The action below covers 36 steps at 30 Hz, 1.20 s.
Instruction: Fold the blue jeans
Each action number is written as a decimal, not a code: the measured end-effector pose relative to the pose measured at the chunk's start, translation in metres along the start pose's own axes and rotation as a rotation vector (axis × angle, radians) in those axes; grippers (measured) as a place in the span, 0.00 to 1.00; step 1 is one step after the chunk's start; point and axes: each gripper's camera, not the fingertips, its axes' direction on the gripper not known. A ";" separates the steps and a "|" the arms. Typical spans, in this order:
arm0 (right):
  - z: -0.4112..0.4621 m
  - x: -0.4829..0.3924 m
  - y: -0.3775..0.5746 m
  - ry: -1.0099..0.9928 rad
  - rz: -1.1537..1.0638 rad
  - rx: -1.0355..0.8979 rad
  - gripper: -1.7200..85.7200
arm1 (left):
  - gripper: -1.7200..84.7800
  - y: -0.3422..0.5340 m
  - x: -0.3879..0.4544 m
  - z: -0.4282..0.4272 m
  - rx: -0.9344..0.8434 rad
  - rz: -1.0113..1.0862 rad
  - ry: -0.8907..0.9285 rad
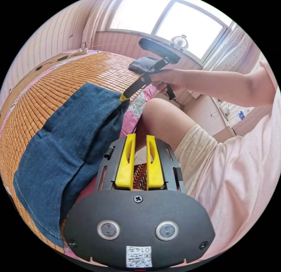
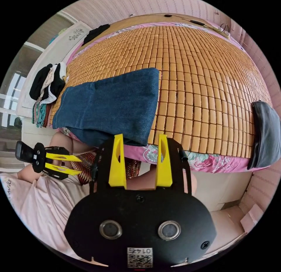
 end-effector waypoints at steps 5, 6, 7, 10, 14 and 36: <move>0.003 0.039 0.008 -0.206 0.071 -0.015 0.09 | 0.15 -0.006 0.002 -0.011 0.062 -0.061 -0.168; -0.002 0.041 0.010 -0.230 0.065 0.005 0.08 | 0.16 -0.008 0.001 -0.011 0.065 -0.068 -0.182; -0.013 0.045 0.016 -0.267 0.054 0.036 0.07 | 0.17 -0.013 0.002 -0.010 0.069 -0.066 -0.200; -0.045 0.041 0.034 -0.362 -0.047 0.100 0.06 | 0.19 -0.034 0.010 -0.003 0.081 -0.024 -0.264; -0.080 0.035 0.067 -0.494 -0.157 0.190 0.06 | 0.19 -0.064 0.027 0.007 0.119 -0.015 -0.337; -0.032 0.182 0.129 -0.714 0.287 0.317 0.06 | 0.07 -0.021 0.042 0.004 0.024 -0.025 -0.271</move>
